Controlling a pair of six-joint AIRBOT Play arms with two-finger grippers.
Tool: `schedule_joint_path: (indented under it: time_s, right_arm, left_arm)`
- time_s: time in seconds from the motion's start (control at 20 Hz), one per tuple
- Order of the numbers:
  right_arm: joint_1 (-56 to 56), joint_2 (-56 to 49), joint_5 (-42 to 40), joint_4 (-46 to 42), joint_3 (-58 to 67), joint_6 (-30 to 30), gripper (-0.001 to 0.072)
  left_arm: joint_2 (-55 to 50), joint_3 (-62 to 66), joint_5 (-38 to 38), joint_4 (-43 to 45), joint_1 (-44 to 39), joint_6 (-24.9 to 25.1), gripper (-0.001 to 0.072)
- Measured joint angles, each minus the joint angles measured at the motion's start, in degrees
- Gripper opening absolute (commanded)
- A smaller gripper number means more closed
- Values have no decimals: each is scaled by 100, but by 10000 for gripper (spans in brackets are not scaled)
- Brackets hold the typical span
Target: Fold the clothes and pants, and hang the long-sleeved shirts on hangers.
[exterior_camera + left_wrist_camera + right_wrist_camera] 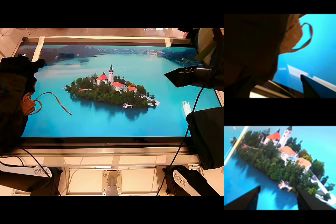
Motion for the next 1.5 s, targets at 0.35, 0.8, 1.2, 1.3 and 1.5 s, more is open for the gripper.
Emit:
schedule_joint_path:
  time_s: [0.35, 0.8, 1.2, 1.3, 1.5]
  right_arm:
    - [0, 0, -92, 136, 0, 11, 528]
    - [0, 0, -118, 297, 127, 212, 526]
    - [0, 7, 879, -691, 2017, 334, 524]
    - [0, 11, 1311, -1143, 2424, 343, 525]
    - [0, -33, 1923, -1851, 2769, 350, 524]
  left_arm:
    - [-791, -111, 459, 35, 299, 94, 705]
    - [-1292, -72, 708, 448, -96, 173, 23]
    - [702, 105, 643, -3128, -1370, 986, 24]
    - [1054, 111, 636, -3915, -2135, 1222, 23]
    - [1099, 85, 640, -4319, -4151, 1447, 24]
